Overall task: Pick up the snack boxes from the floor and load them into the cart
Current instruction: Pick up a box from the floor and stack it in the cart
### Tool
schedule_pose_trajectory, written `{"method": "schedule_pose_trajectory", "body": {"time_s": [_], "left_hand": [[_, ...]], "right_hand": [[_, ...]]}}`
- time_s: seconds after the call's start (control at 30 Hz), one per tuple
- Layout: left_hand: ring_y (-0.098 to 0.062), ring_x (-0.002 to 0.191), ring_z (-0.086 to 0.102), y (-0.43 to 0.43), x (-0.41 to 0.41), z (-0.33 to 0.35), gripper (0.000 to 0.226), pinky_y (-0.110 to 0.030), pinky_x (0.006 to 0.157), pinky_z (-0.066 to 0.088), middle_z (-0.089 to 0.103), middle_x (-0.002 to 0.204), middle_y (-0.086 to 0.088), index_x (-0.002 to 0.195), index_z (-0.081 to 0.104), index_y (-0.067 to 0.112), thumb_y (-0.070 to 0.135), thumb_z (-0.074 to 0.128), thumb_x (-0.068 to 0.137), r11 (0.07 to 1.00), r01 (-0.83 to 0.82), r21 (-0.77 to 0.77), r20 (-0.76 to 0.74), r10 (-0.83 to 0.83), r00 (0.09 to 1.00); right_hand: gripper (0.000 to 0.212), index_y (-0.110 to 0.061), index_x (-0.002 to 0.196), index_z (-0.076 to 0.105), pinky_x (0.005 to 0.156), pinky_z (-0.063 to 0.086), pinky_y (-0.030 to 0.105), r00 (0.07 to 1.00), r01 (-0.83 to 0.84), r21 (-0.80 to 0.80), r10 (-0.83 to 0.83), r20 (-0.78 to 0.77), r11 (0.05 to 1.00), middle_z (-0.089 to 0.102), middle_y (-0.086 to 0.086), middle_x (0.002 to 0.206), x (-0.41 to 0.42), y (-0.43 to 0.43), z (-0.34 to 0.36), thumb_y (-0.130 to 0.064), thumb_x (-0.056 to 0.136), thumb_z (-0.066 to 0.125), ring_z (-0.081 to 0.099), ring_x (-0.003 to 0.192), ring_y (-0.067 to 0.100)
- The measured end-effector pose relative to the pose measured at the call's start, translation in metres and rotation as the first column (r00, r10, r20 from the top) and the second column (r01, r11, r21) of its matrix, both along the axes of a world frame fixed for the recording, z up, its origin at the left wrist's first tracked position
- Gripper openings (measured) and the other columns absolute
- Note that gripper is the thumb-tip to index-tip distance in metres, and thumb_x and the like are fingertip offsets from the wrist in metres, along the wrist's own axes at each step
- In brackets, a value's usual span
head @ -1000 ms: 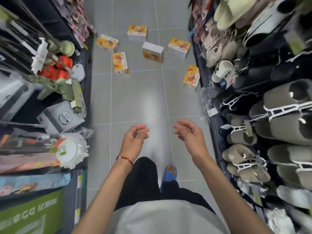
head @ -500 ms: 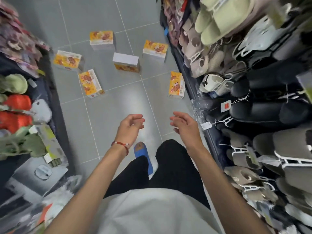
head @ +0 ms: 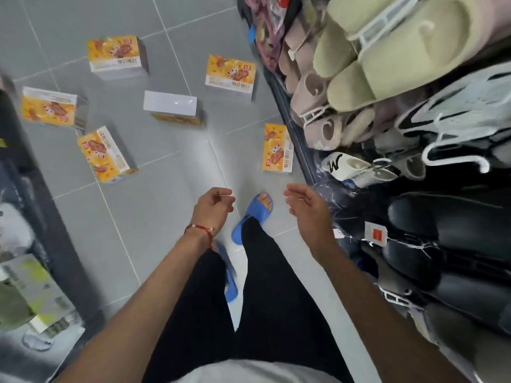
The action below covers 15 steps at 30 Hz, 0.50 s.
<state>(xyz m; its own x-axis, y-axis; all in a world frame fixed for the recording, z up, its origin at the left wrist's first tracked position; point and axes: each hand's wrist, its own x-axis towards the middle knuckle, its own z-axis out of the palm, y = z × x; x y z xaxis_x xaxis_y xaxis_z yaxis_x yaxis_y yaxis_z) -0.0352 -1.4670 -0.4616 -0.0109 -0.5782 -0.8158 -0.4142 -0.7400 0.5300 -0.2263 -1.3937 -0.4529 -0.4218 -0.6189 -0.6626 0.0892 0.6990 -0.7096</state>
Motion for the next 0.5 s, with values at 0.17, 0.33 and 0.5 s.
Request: {"method": "schedule_pose_trajectory", "body": {"time_s": [0.17,0.33,0.5], "left_hand": [[-0.032,0.094,0.068,-0.046,-0.019,-0.086,0.015,-0.047,0.101,0.052,0.07,0.107,-0.018,0.105,0.065,0.01,0.004,0.059,0.092,0.995,-0.047,0.087,0.008,0.046,0.999],[-0.03,0.089,0.065,-0.076,-0.033,-0.189,0.013,-0.046,0.094,0.054,0.067,0.096,-0.016,0.083,0.063,0.017,0.007,0.059,0.089,0.986,-0.005,0.169,0.024,0.001,1.0],[-0.031,0.103,0.069,-0.094,-0.048,-0.29,0.008,-0.045,0.097,0.053,0.073,0.106,-0.01,0.083,0.066,0.024,0.026,0.058,0.082,0.966,0.161,0.203,0.037,-0.172,0.984]], "right_hand": [[0.018,-0.033,0.105,0.072,0.104,0.054,0.048,0.997,0.001,0.144,0.01,-0.072,0.99,0.074,-0.006,0.11,-0.021,-0.041,-0.09,-0.019,0.095,0.065,0.069,0.107,0.015],[0.019,-0.031,0.104,0.071,0.104,0.053,0.05,0.995,0.002,0.254,0.024,-0.1,0.967,0.072,-0.008,0.102,-0.036,-0.062,-0.197,-0.017,0.094,0.064,0.066,0.102,0.014],[0.021,-0.026,0.11,0.07,0.102,0.054,0.046,0.991,0.04,0.313,0.003,-0.134,0.949,0.069,-0.008,0.101,-0.045,-0.081,-0.308,-0.013,0.094,0.064,0.062,0.096,0.014]]}}
